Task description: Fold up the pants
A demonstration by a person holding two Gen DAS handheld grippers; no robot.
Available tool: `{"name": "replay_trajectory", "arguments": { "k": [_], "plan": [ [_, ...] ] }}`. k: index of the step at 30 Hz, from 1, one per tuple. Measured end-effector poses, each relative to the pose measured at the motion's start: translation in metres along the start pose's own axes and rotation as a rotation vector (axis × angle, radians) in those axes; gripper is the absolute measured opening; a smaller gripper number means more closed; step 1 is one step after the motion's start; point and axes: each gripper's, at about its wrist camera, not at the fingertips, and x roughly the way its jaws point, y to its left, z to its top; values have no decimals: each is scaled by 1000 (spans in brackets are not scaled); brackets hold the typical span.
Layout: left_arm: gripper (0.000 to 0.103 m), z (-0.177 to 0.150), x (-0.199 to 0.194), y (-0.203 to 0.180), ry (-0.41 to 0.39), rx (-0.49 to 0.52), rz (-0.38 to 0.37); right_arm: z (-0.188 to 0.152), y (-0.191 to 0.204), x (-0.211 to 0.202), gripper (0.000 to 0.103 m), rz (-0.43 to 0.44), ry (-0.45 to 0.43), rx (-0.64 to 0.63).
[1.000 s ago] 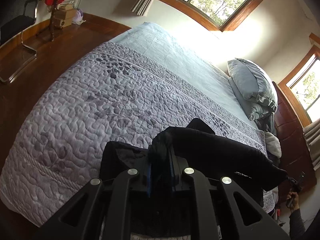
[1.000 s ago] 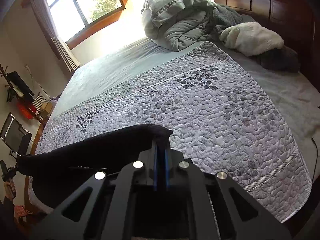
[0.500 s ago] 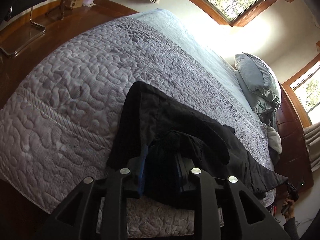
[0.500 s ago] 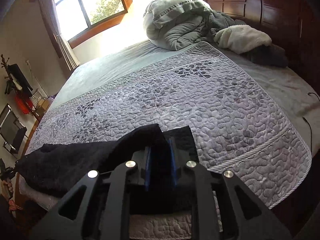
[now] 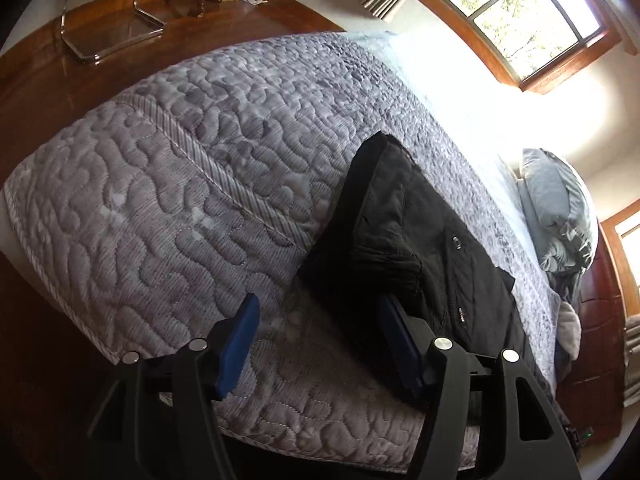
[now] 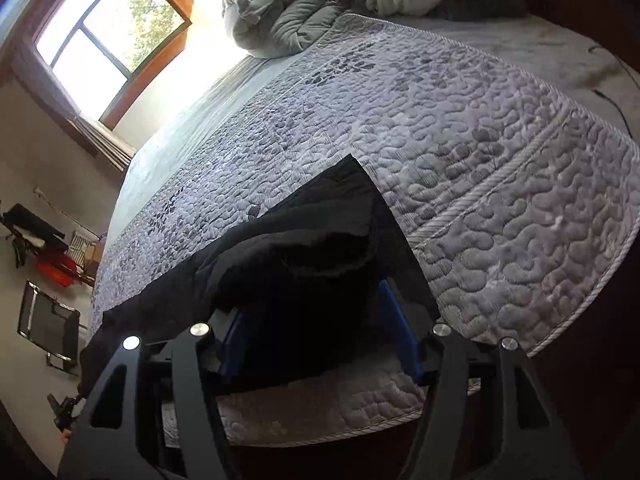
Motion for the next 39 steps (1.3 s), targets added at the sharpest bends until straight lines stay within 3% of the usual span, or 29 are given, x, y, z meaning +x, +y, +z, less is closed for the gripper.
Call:
{"name": "replay_trajectory", "arguments": {
  "k": [3,5,7,10,14,15,16,20,23,24,25,26,28,31,36,39],
  "plan": [
    [74,5,-2,-2,-26,-47,-56,-6,-19,4,67,67,28,140],
    [79,7,0,4,-35,-103,-54,-12,-33,9,68,127,67,251],
    [79,6,2,19,-45,-217,-26,-19,-47,13,69,163,82,343],
    [79,-2,5,44,-50,-389,-73,-31,-61,14,69,204,77,414],
    [80,-4,-3,29,-85,-323,-124,-43,-71,8,69,242,50,468],
    [85,-3,-2,21,-79,-293,-142,-45,-74,6,69,257,37,482],
    [90,-2,1,12,-65,-264,-162,-47,-77,6,69,288,31,500],
    [90,0,26,-18,21,-172,-178,-51,-93,-1,70,368,-26,604],
    [89,-2,44,-25,78,-156,-136,-50,-99,-4,75,441,-69,645],
    [81,-3,50,-26,92,-150,-110,-47,-98,-1,76,440,-68,641],
    [63,-4,55,-27,109,-137,-62,-44,-98,3,76,422,-56,634],
    [56,-5,59,-25,117,-124,-15,-41,-96,9,76,402,-42,624],
    [44,-6,60,-20,122,-137,1,-33,-92,21,75,356,-12,594],
    [35,-8,53,-21,108,-112,50,-26,-84,30,74,295,10,548],
    [35,-8,52,-26,95,-97,94,-29,-82,24,71,166,21,507],
    [34,-6,53,-25,81,-100,113,-34,-86,33,70,192,35,513]
  ]
}}
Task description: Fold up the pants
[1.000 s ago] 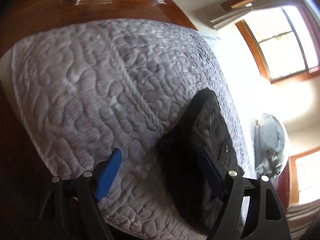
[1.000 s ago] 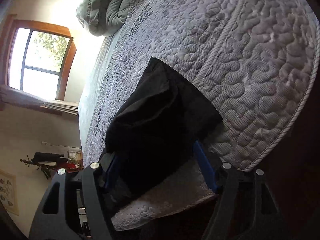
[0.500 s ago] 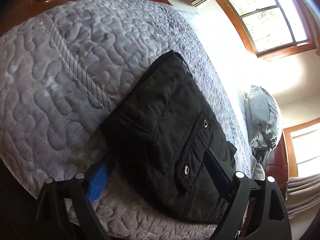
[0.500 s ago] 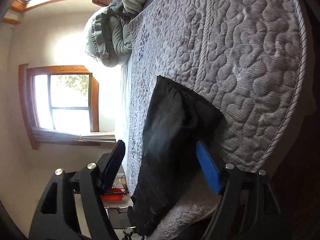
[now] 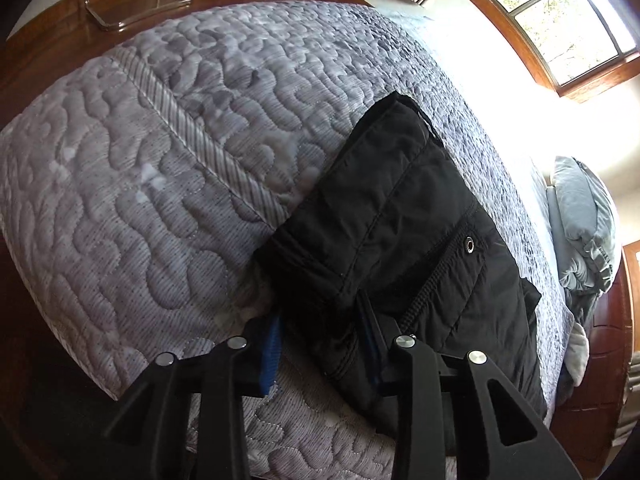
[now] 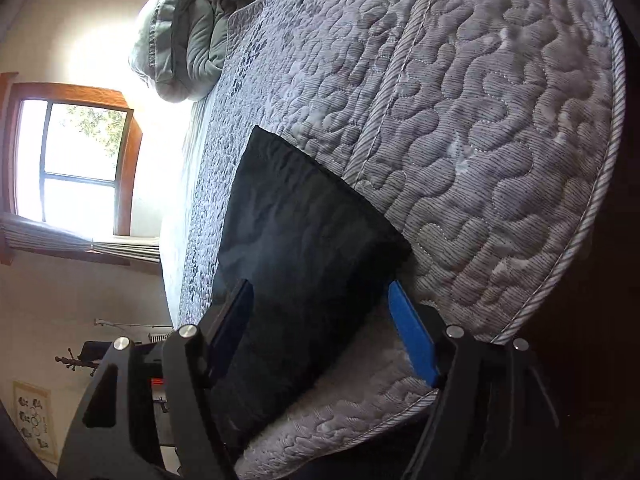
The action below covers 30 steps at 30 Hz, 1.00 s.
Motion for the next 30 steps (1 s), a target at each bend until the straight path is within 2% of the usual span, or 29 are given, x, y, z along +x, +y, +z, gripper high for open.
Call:
{"name": "replay_trajectory", "arguments": {
  "k": [3,5,7,12,15,17,20,24,26,28,30],
  "plan": [
    [34,2,2,-4,-3,8,17,1,-4,9,52,4,6,7],
    [34,6,-1,-6,-20,11,34,6,2,14,15,-15,2,-27],
    [33,8,-4,-5,-33,-2,40,5,8,12,14,-11,-10,-54],
    [33,11,-3,-5,-27,13,57,6,-4,20,13,-74,8,-54],
    [33,10,-4,-6,-31,8,59,5,-4,19,18,-63,16,-52],
    [33,9,-7,-7,-35,14,61,8,0,14,24,-46,12,-44],
    [33,8,-8,-8,-36,23,63,8,2,5,30,-58,6,-54],
    [31,7,-18,-9,-48,32,36,6,2,-7,33,-63,-1,-56],
    [39,5,-28,-11,-69,42,6,3,3,-9,48,-59,-1,-55],
    [66,2,-38,-13,-95,56,-22,0,6,-11,55,-57,0,-63],
    [72,0,-46,-16,-109,77,-37,-5,8,-10,62,-62,2,-68]
  ]
}}
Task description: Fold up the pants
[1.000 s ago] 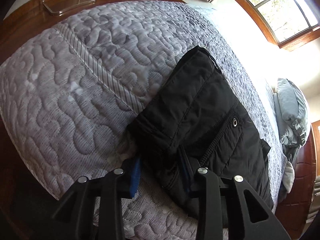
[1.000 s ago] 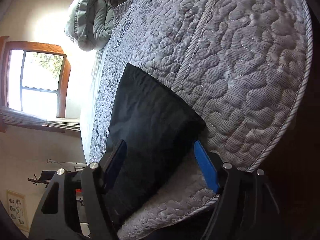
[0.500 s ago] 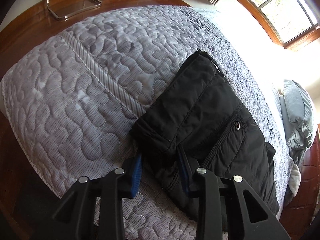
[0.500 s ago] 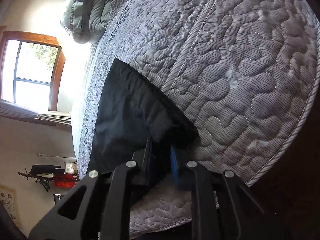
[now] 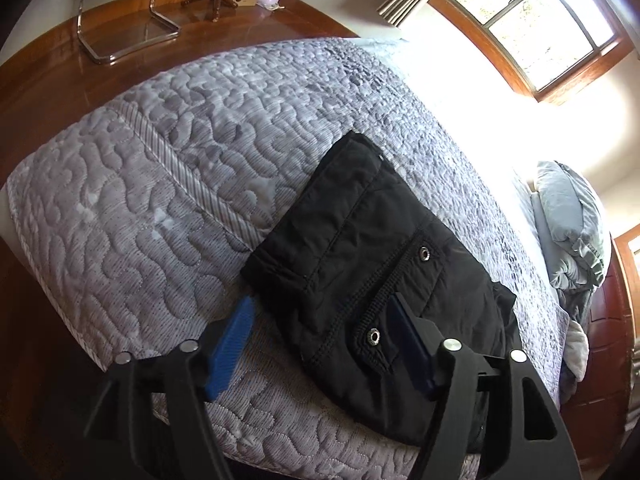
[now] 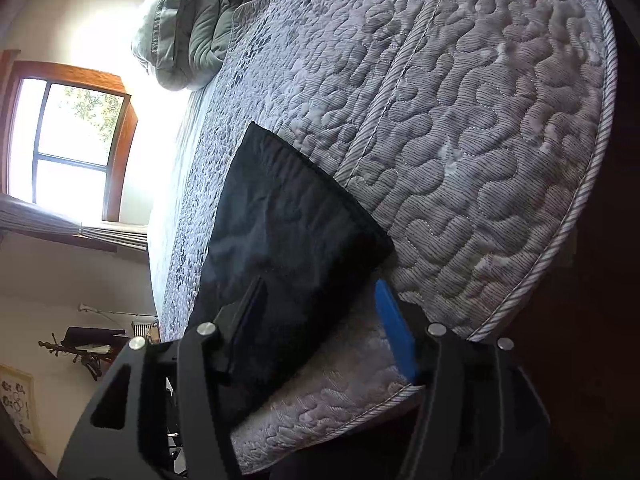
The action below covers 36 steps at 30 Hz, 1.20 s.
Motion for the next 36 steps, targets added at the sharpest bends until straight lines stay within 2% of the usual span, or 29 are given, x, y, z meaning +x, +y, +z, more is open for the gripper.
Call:
{"name": "replay_trajectory", "arguments": {
  "k": [2,4,5,9,15,22,29,36],
  "plan": [
    [73,-2,-3,-3,11,6,-20,-3,2,3,63,3,3,-4],
    [81,-4,-4,-6,22,11,-35,-5,2,7,63,4,8,-2],
    [82,-6,-3,-7,24,15,-41,-5,2,10,64,5,8,3],
    [83,-14,8,-14,60,47,-29,-6,-3,17,65,4,1,30],
    [85,-17,24,-12,97,30,-1,-4,-13,18,69,14,-10,50],
    [86,-20,36,-13,133,19,33,-2,-32,26,70,101,-29,105],
    [88,-20,41,-16,136,8,46,3,-46,43,70,243,-87,154],
    [92,-25,52,-28,143,7,56,-5,-52,42,70,303,-147,98]
  ]
}}
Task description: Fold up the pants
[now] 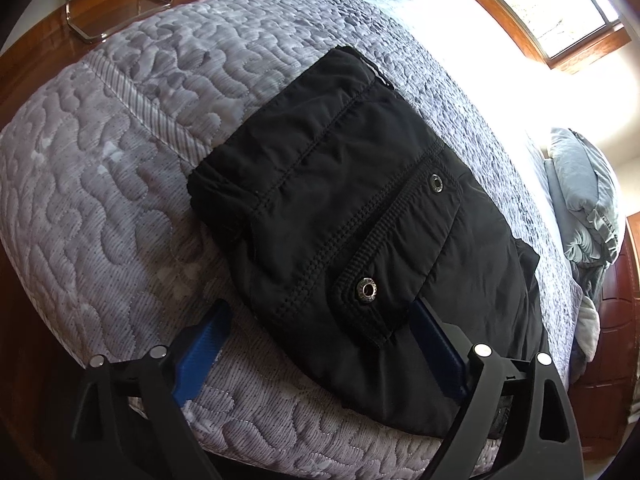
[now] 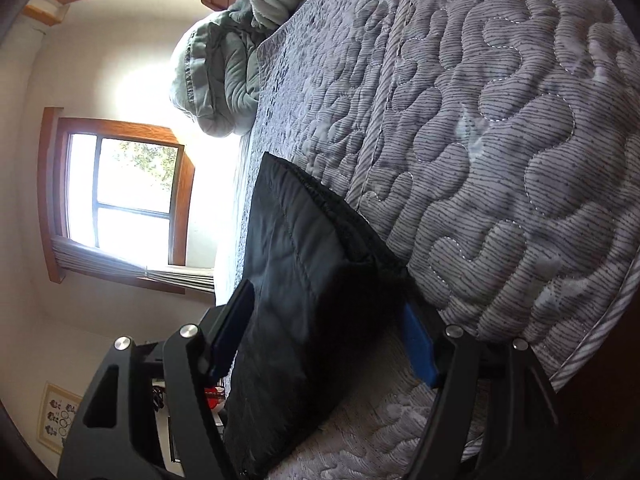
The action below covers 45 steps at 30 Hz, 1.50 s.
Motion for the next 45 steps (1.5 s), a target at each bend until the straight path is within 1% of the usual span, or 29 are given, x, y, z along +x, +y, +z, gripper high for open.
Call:
{"name": "replay_trajectory", "arguments": {
  "k": [3,4,5,7,11,13,18,26,34,39,45],
  "plan": [
    [92,0,1,-1,-2,-14,0,2,4,6,70,6,-5,-11],
    [92,1,2,-2,-3,-21,-4,3,5,8,66,3,-4,-20],
    [92,1,2,-2,-2,-26,-8,3,6,10,52,1,3,-28],
    [92,2,3,-2,-1,-32,-6,4,7,15,31,-8,24,-26],
    [92,2,3,-3,-2,-32,-10,3,22,12,23,-26,14,-59],
    [92,3,2,-3,-4,-29,-13,4,39,11,21,-42,11,-94],
    [92,4,3,-3,-4,-37,-17,3,94,5,18,-92,-1,-227],
    [92,4,-1,4,-8,-60,-56,-12,175,3,17,-151,3,-431],
    [92,4,-6,15,-13,-76,-79,-31,229,-2,17,-178,5,-576],
    [92,1,-4,12,-7,-66,-85,-43,258,2,17,-207,7,-656],
    [92,0,-1,8,-7,-66,-100,-60,291,9,17,-222,11,-743]
  ]
}}
